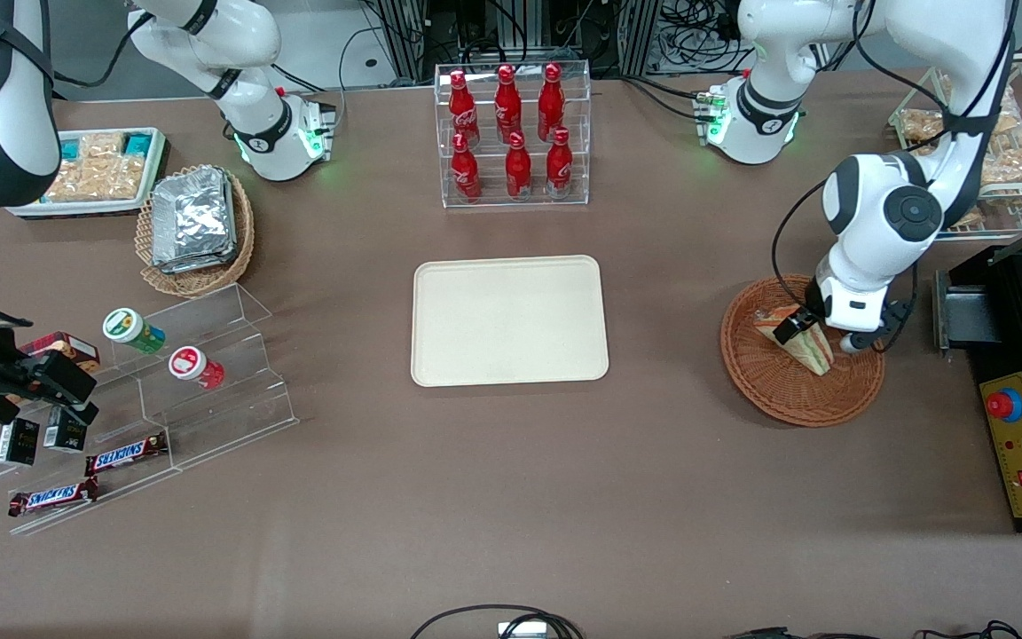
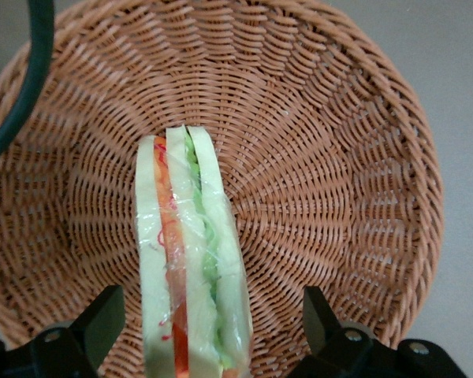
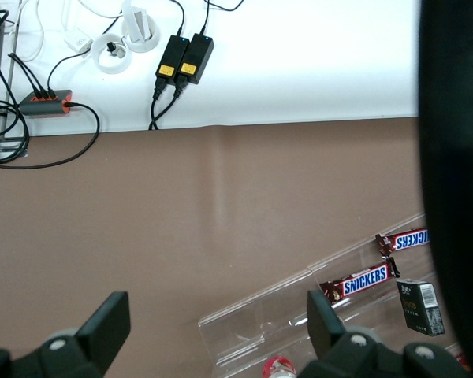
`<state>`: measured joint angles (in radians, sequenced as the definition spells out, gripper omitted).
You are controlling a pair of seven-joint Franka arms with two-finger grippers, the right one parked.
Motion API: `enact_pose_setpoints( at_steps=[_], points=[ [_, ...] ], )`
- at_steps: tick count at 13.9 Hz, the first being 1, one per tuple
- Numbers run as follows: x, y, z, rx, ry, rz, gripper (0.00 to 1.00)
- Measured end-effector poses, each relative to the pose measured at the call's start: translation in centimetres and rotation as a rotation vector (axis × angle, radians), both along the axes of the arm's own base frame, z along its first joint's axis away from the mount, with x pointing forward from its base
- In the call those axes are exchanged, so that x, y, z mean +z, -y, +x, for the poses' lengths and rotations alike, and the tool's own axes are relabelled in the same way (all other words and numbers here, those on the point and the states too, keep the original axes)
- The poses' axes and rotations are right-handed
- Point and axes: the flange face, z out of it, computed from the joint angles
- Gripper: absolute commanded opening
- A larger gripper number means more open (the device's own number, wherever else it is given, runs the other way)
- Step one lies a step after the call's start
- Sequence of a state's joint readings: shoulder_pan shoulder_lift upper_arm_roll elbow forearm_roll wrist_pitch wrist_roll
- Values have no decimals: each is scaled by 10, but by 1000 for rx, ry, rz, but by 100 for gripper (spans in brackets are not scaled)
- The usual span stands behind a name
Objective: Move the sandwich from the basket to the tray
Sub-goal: 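Lower the open left gripper and close it on the sandwich, then lift the sandwich and carry it toward the cream tray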
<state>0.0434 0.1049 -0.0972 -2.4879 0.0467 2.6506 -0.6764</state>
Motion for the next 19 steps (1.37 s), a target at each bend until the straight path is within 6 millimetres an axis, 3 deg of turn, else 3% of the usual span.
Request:
enact_pose_setpoints(
  at_steps=[1, 2, 3, 11, 13, 16, 19],
  points=[
    [-8, 0, -2, 1, 2, -3, 80],
    [-14, 0, -4, 2, 2, -4, 33],
    [-17, 0, -4, 4, -1, -5, 1],
    [-9, -2, -3, 5, 8, -3, 0],
    [14, -1, 0, -12, 5, 7, 0],
    [65, 6, 4, -57, -15, 27, 0],
    [113, 38, 17, -120, -33, 43, 0]
  ],
)
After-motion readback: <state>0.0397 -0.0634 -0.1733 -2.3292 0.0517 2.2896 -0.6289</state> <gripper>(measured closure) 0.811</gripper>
